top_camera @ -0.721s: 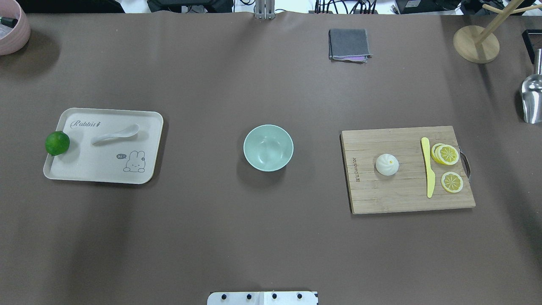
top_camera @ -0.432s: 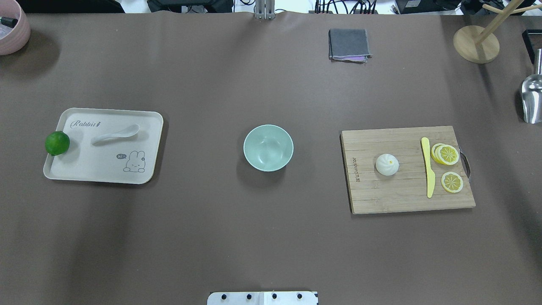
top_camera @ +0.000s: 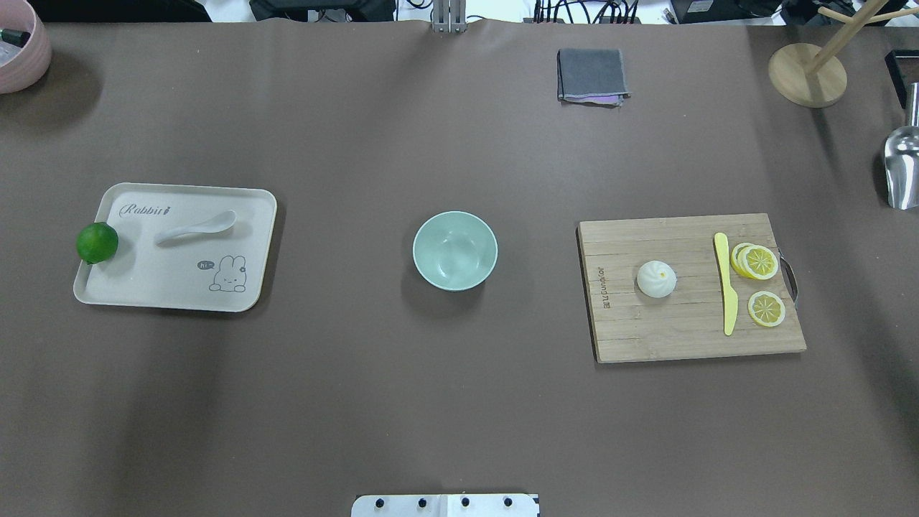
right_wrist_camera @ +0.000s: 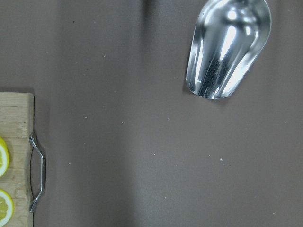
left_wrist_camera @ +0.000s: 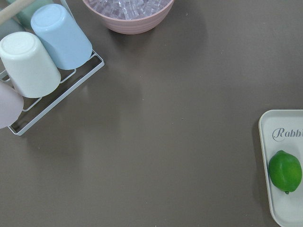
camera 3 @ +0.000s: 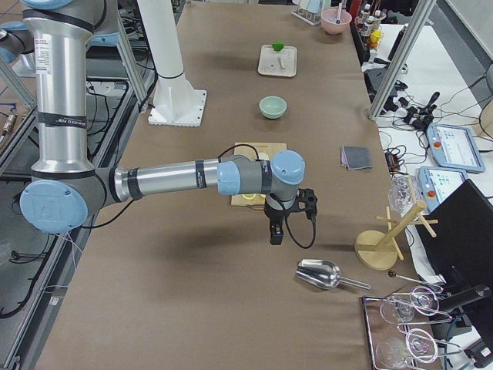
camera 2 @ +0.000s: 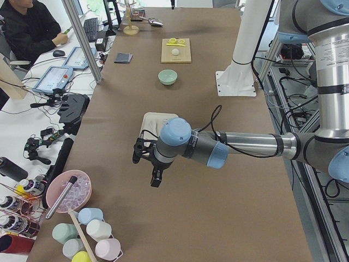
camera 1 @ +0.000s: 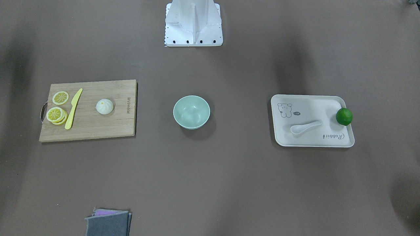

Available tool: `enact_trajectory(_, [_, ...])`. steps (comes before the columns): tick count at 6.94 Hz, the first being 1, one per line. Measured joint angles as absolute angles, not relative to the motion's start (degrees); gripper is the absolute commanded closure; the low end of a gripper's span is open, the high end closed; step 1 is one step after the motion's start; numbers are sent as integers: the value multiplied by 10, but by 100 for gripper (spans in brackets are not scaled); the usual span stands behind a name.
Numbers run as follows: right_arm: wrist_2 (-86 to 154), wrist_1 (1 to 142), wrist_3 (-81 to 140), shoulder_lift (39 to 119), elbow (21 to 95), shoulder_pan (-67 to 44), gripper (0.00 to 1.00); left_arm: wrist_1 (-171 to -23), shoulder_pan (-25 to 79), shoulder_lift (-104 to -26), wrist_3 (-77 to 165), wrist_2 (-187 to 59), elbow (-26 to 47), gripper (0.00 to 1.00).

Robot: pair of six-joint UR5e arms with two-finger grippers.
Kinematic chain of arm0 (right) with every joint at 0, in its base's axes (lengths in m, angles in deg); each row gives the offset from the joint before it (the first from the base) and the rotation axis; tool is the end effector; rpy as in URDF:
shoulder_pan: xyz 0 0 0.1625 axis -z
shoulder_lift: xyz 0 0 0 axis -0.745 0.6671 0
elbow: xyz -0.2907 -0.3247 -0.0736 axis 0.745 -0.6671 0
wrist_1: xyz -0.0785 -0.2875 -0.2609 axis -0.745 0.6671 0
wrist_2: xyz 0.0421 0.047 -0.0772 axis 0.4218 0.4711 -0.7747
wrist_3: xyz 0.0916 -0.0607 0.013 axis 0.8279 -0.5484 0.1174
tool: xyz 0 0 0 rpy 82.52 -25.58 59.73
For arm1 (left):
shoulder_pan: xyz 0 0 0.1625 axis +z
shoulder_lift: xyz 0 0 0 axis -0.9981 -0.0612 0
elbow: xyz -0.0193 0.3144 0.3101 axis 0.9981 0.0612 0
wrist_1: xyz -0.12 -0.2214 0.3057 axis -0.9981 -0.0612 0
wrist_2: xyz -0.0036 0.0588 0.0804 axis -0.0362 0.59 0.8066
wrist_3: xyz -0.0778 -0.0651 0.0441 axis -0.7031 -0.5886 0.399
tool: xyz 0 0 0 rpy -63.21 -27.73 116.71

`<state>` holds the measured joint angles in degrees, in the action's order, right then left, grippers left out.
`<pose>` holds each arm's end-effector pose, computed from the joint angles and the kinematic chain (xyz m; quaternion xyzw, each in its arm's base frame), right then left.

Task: Put spoon and bun in bowl

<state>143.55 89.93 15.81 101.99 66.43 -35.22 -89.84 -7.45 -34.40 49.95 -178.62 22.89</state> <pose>0.0053 -0.4584 0.6213 0.0000 -0.3663 -0.0425 0.9295 -0.0815 -0.4037 0.6178 0.1498 0.3925 -0.0309 0.9070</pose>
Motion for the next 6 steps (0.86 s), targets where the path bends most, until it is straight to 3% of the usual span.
enact_trajectory(6, [1439,899,164,1014,669,-352,0,-900,-71,-349,497,-1791,233,2])
